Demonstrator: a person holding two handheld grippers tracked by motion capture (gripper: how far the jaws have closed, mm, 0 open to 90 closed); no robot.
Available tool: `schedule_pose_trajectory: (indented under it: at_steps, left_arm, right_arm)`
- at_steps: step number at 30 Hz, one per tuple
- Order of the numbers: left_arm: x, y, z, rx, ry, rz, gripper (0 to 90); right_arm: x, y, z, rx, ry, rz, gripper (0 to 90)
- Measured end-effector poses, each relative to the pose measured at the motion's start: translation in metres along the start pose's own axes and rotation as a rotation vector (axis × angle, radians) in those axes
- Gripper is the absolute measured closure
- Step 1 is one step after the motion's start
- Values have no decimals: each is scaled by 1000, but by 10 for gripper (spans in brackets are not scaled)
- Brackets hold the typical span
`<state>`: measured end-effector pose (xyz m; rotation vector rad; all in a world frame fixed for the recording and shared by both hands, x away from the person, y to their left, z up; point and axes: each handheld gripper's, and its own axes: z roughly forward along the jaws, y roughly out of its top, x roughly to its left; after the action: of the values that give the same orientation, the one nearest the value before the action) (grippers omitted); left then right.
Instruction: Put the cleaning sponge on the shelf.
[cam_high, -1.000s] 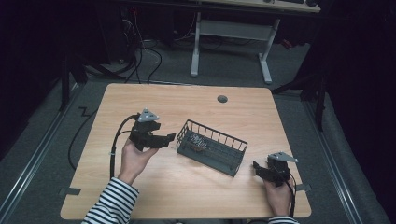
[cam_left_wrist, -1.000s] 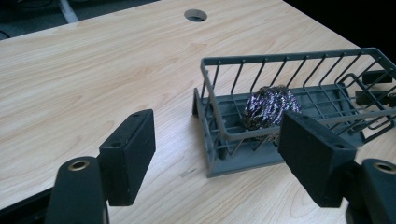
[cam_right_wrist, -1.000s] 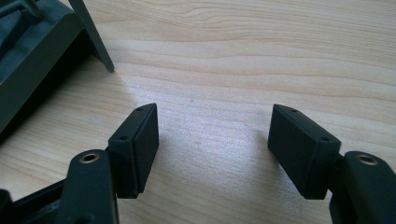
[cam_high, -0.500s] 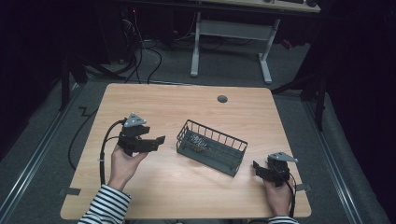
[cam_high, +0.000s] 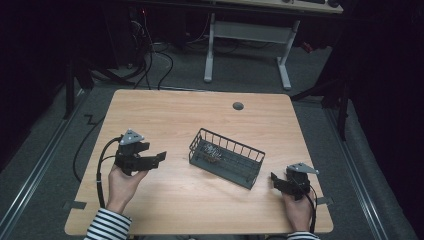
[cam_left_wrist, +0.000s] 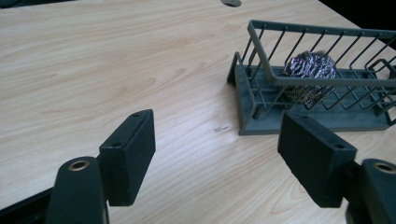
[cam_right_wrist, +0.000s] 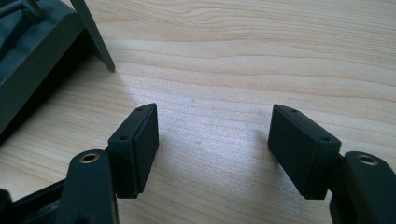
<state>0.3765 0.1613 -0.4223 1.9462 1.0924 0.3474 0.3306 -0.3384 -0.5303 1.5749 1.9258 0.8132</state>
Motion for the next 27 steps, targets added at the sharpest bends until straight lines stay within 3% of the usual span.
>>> schedule_pose_trajectory:
  at_steps: [20, 27]
  left_arm:
    - [19, -39, -1, 18, 12, -90, 268]
    - [26, -58, 4, 41, 41, -114, 267]
  right_arm:
    - [0, 0, 0, 0, 1, -1, 336]
    - [0, 0, 0, 0, 2, -1, 336]
